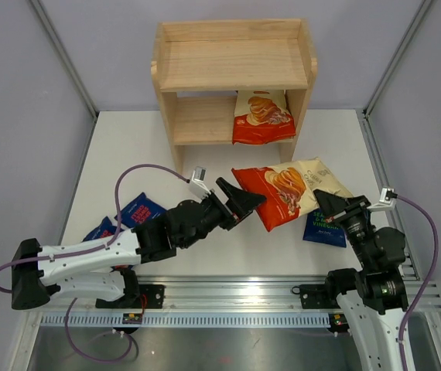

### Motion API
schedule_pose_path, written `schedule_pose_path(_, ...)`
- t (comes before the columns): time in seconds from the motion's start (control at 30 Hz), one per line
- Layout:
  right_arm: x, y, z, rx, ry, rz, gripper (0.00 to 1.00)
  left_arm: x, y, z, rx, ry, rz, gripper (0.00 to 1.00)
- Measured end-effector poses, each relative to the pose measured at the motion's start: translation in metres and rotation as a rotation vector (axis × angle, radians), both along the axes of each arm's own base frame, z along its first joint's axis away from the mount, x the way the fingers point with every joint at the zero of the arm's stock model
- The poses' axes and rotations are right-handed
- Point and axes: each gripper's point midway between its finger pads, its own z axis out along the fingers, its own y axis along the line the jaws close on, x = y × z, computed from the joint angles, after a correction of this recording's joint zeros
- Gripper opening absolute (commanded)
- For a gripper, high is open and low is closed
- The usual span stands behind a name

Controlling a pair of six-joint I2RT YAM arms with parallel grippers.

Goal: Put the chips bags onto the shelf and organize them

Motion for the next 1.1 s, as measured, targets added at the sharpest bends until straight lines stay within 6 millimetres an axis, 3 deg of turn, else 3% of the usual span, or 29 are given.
schedule_pose_path(0.23,-0.006,0.002,0.005,-0.007,-0.031,0.02,0.0,0.005,-0.011,0.003,-0.038,-0.001,0.017,0.98)
schedule_pose_path(0.43,-0.014,0.008,0.01,-0.052,-0.083,0.058,0.0,0.009,-0.021,0.004,-0.034,0.006,0.025,0.84)
schedule_pose_path(0.53,-0.018,0.011,0.014,-0.078,-0.115,0.081,0.0,0.011,-0.024,0.007,-0.041,0.004,0.025,0.68)
schedule_pose_path(0.7,-0.024,0.011,0.018,-0.115,-0.161,0.088,0.0,0.009,-0.028,0.011,-0.057,0.0,0.016,0.27)
schedule_pose_path(0.8,-0.029,0.01,0.021,-0.122,-0.189,0.083,0.0,0.007,-0.03,0.018,-0.089,-0.018,0.005,0.23)
schedule_pose_path(0.87,-0.031,0.009,0.023,-0.125,-0.201,0.081,0.22,0.005,-0.029,0.018,-0.109,-0.036,-0.001,0.2)
schedule_pose_path(0.93,-0.034,0.009,0.022,-0.135,-0.197,0.08,0.32,0.004,-0.023,0.011,-0.123,-0.057,0.0,0.13)
schedule_pose_path(0.97,-0.036,0.008,0.023,-0.143,-0.2,0.078,0.42,0.003,-0.018,0.007,-0.129,-0.069,0.003,0.13)
schedule_pose_path(1.1,-0.043,0.004,0.028,-0.164,-0.207,0.06,0.57,0.002,0.011,-0.005,-0.131,-0.118,0.046,0.13)
